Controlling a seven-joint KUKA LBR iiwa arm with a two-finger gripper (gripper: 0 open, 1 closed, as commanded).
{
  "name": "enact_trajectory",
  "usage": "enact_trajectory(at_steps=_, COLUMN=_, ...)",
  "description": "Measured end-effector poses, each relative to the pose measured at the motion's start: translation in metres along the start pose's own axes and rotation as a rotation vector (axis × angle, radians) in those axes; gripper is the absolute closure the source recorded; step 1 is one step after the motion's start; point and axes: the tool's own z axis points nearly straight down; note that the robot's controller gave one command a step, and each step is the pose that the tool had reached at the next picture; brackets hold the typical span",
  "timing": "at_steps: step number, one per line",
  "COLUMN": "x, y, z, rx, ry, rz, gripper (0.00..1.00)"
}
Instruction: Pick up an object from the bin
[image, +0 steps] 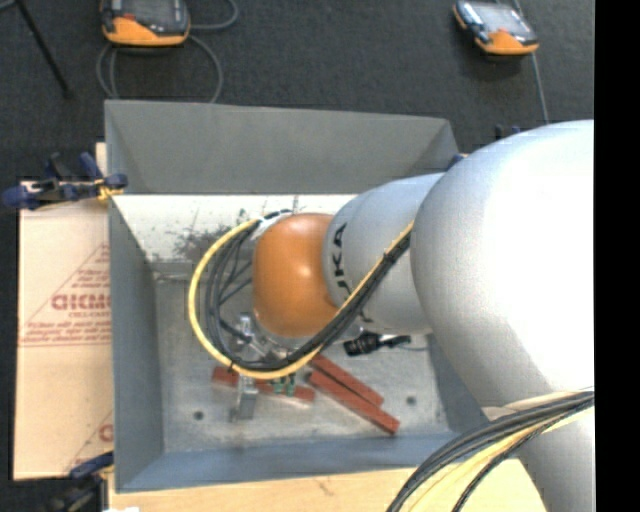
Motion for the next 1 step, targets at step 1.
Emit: enact_trajectory(at_steps=1, x=-0.0019, y=0.0011, z=-0.0048, rx=-0.003, ry=-0.007, rz=0.004, gripper=1.00)
